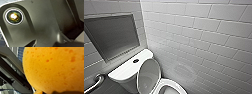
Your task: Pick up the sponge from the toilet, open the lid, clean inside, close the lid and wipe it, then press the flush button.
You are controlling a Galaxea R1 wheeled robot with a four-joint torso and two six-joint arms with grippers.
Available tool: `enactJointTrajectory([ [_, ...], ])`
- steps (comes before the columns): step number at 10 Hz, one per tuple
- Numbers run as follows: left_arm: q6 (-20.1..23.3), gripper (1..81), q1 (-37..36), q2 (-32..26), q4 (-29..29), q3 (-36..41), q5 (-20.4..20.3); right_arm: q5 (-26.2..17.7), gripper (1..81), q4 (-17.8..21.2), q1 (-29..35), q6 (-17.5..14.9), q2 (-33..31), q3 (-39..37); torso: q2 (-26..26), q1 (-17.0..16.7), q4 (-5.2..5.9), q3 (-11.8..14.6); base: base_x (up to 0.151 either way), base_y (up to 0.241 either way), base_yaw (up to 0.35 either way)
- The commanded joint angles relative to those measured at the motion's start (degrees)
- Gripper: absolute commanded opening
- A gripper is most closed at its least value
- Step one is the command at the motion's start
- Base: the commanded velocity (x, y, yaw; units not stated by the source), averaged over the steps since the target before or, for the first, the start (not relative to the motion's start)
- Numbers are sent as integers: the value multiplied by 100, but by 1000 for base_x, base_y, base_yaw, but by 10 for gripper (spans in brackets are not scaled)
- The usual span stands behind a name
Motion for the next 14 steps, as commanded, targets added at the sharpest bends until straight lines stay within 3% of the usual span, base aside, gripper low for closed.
enactJointTrajectory([
  [1,-41,811,-23,-121,-25,214,422,-33,10,203,769,82,-1660,1538,0,0,0,0,0,0,0],
  [3,-41,811,-15,-59,-17,205,422,-24,10,319,1103,344,-1977,1607,0,0,0,0,0,0,0],
  [4,-41,811,-6,-34,-16,196,431,-24,10,309,1208,530,-2057,1625,0,0,426,0,0,0,0],
  [5,-41,811,-5,-6,-16,179,448,20,10,310,1288,610,-2109,1625,0,0,571,0,0,0,0],
  [6,-41,811,-6,46,-8,152,510,125,10,310,1350,671,-2162,1634,0,0,633,0,0,0,0],
  [7,-32,811,-6,116,-16,57,510,205,10,310,1498,732,-2241,1704,0,0,769,-140,0,0,0],
  [9,-32,811,29,222,-16,-155,518,187,10,319,1929,891,-2548,2134,0,0,1167,-208,0,0,0],
  [10,-32,811,29,275,-16,-234,510,179,10,318,2140,926,-2750,2423,0,0,824,-96,0,0,0],
  [11,-32,811,38,318,-16,-287,518,144,10,319,2325,926,-2935,2723,0,0,1012,-120,0,0,0],
  [12,-32,811,47,310,-8,-269,519,91,10,318,2527,926,-3049,2926,0,0,1132,-142,0,0,0],
  [14,-32,811,117,118,1,220,519,-330,10,362,2895,926,-3181,3268,2,0,1167,-151,0,0,0],
])
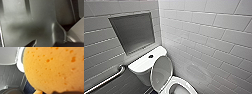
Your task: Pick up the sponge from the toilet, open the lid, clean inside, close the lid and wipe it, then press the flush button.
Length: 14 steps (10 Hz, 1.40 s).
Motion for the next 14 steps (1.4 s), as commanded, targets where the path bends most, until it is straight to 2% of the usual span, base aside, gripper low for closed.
enactJointTrajectory([
  [1,2,811,7,-422,2,824,403,-725,10,63,900,41,-500,653,0,0,0,0,0,0,0],
  [2,2,811,7,-555,-6,1036,403,-822,10,80,1023,41,-500,688,0,0,0,0,0,0,0],
  [3,2,811,-1,-590,-6,1055,403,-874,10,80,1102,41,-509,740,573,-369,0,0,0,0,0],
  [5,11,811,-1,-582,2,1020,403,-1069,10,133,1322,41,-491,758,630,-404,0,0,0,0,0],
  [7,11,811,-1,-564,2,1019,403,-1086,10,194,1551,41,-474,767,957,-612,0,-2,0,0,0],
  [9,11,811,-1,-555,-15,1011,403,-1217,10,247,1805,41,-325,671,1367,-867,0,-350,0,0,0],
  [11,11,811,8,-503,-24,941,403,-1683,10,387,2262,41,-18,425,1740,-1110,0,-587,0,0,0],
  [13,11,811,8,-450,-24,888,403,-2157,10,484,2868,41,220,267,2166,-1372,0,-384,0,0,0],
  [14,11,811,8,-423,-15,879,403,-2447,10,555,3228,59,360,101,2372,-1501,0,-424,0,0,0],
])
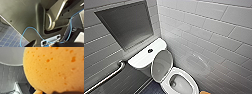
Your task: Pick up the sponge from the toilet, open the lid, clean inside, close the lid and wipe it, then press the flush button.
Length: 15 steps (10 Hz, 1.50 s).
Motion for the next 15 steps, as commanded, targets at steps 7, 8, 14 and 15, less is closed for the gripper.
enactJointTrajectory([
  [7,2,811,95,53,-24,-11,466,-2059,10,291,2233,178,2043,-2138,999,-623,0,-15,0,0,0],
  [8,-7,811,95,70,-33,-73,466,-2077,10,300,2303,178,2228,-2368,1036,-647,0,-18,0,0,0],
  [14,-7,811,174,97,-33,-117,466,-2078,10,317,2883,301,2570,-2675,454,-280,0,-22,0,0,0],
  [15,-7,811,174,106,-24,-117,466,-2086,10,317,2910,301,2633,-2720,419,-260,0,-22,0,0,0],
])
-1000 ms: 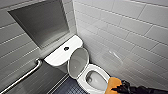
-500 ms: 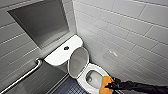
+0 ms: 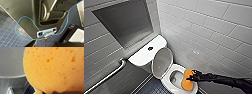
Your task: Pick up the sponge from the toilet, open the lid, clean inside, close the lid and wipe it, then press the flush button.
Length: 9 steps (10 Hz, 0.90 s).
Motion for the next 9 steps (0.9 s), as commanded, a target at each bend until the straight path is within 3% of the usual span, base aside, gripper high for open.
enactJointTrajectory([
  [1,32,811,172,-49,-22,62,494,-229,10,176,715,17,117,29,-560,361,0,0,0,0,0],
  [2,32,811,172,-49,-30,62,494,-229,10,159,715,17,186,-6,-173,105,0,0,0,0,0],
  [6,32,811,207,-49,-30,62,494,-159,10,149,803,96,319,-120,-512,313,0,-679,0,0,0],
  [7,23,811,207,-40,-30,62,494,-159,10,149,882,96,319,-120,-518,317,0,-554,0,0,0],
  [9,23,811,207,-23,-30,62,494,-185,10,158,1058,105,398,-208,-516,326,0,-592,0,0,0],
])
